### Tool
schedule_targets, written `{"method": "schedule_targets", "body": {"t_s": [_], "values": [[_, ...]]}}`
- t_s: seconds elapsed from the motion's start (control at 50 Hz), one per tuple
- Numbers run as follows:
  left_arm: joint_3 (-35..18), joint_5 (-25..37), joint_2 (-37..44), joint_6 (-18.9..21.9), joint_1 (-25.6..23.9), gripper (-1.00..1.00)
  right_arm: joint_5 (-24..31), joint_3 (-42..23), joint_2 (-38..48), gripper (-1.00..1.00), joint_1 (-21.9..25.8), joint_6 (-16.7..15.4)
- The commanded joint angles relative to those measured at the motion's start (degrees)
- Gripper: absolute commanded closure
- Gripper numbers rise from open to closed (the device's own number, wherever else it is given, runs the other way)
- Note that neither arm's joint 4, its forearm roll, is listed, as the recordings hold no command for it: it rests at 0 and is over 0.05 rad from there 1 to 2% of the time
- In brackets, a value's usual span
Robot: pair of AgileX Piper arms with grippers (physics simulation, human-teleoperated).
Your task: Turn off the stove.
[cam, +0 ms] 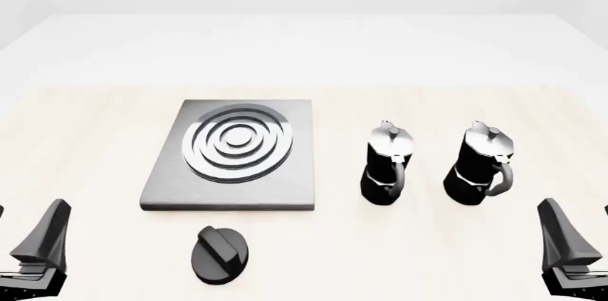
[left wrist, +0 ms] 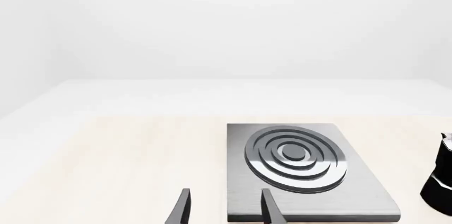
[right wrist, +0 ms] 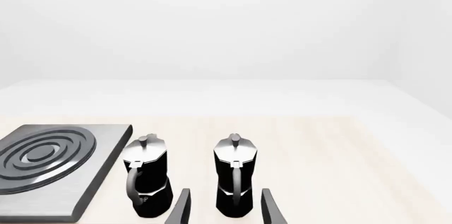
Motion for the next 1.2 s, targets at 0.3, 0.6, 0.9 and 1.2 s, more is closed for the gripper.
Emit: {"method": "schedule_targets", "body": {"t_s": [0.3, 0.6, 0.9, 1.2], "values": [[-0.20, 0.39, 0.01, 0.68, -0.47, -1.00, 0.49, -0.16, -0.25, -1.00, 0.34, 0.10], [-8.56, -4.25, 20.66, -4.72, -2.78, -1.00, 0.61, -0.17, -0.28, -1.00, 0.97, 0.20], [-20.05, 5.28, 34.88, -17.06, -8.06, -1.00, 0.76, -0.04, -0.28, -1.00, 1.74, 0.58], [-27.97, 15.69, 42.76, -20.85, -13.27, -1.00, 0.74, 0.04, -0.28, -1.00, 2.01, 0.89]]}}
